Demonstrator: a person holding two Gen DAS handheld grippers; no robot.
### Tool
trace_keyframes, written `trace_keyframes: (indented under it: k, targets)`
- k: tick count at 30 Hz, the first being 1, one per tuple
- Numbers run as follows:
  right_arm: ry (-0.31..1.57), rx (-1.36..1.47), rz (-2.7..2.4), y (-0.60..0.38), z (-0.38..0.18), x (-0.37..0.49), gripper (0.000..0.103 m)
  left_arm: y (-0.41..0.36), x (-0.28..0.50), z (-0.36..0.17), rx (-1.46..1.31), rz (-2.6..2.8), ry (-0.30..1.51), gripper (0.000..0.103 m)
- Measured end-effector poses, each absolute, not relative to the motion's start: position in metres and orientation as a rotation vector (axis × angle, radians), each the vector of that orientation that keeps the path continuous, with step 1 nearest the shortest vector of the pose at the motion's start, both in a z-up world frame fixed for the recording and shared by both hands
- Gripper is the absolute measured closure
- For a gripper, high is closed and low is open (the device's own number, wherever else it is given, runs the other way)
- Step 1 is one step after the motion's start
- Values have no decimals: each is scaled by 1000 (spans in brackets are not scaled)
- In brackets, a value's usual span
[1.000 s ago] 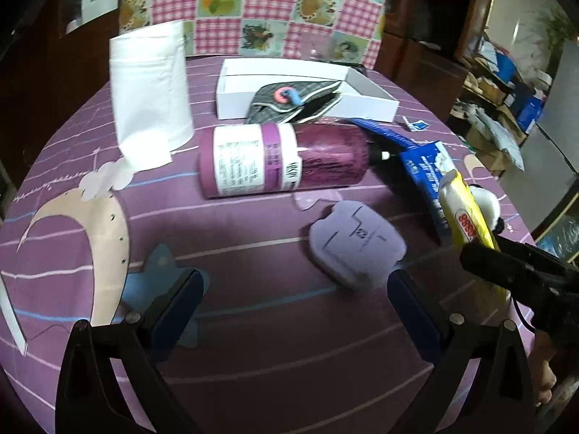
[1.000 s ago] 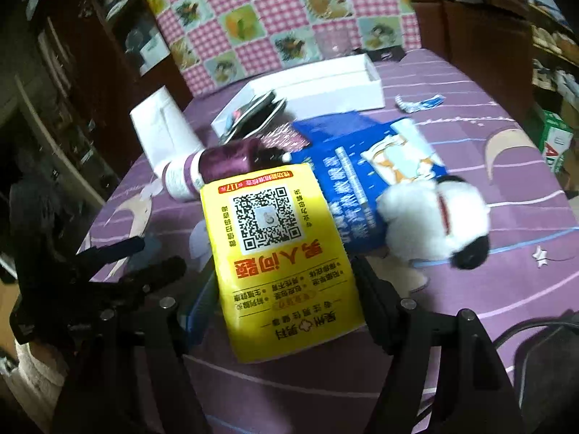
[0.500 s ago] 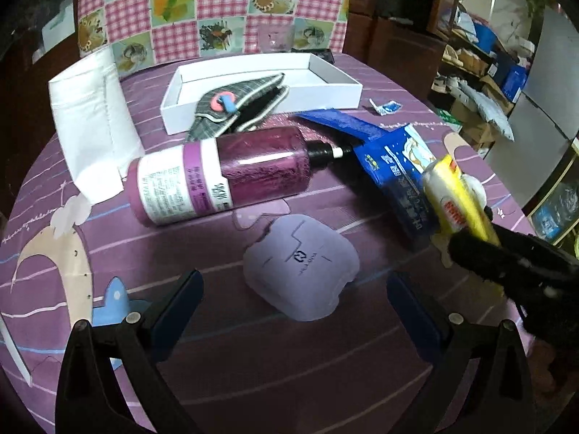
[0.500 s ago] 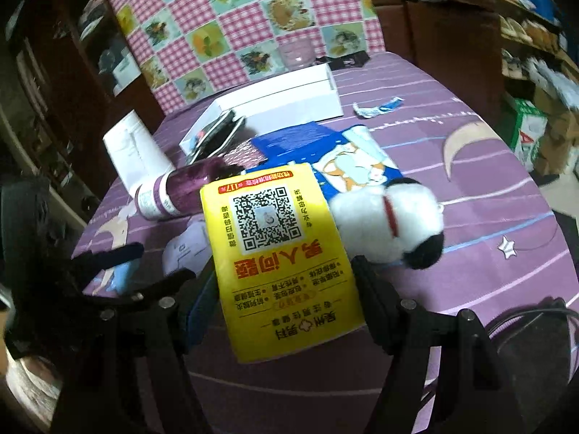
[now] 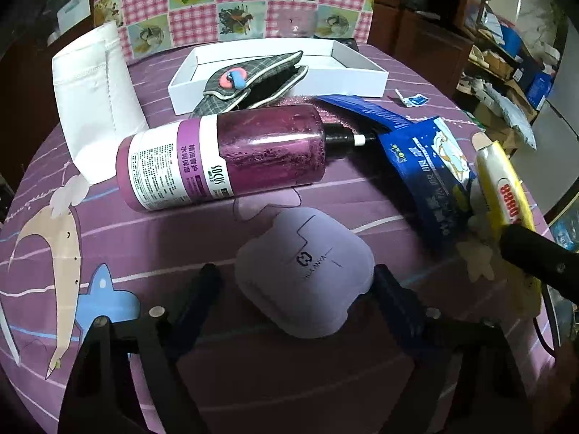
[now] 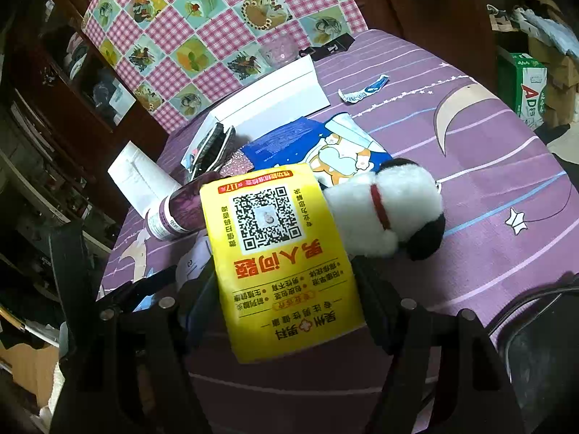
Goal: Organize soft objects
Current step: 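Grasp the yellow QR-code card with the right gripper while the left grasps the lavender puff, then carry both items to the white tray and release the card with the right gripper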
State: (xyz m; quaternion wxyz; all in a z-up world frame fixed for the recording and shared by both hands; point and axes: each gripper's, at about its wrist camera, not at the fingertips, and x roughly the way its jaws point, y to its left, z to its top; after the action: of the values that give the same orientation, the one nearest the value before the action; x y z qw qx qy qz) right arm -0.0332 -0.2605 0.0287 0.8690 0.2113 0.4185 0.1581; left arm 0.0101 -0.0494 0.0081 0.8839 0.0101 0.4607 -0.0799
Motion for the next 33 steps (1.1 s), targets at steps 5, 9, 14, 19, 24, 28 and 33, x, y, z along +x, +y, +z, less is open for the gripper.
trace_keyframes:
  k: [5,9,14,19,24,28,33]
  targets:
    - [876,421,327,-257,28,-33,31,-50,5,12,11,-179,958,31]
    - [870,394,321,-254,28,-32,31,-45,-4,22,7,-156,923,32]
    - [862,331,306,-244,29,-31,31,-29,-19,45,-43,-148,880,33]
    - [893,321,297,-240,31,-23,32,-15,-31,71,-40,-109,838,33]
    - [938,364,322,-241,56,-20,32,1,-31,98,-90,-101,807,33]
    - [934,376,305,-241,89,-6,32,7,-17,123,-118,-109,778,33]
    - [927,424,205,-241,124,52,31,0,19,160,-116,-108,708,33]
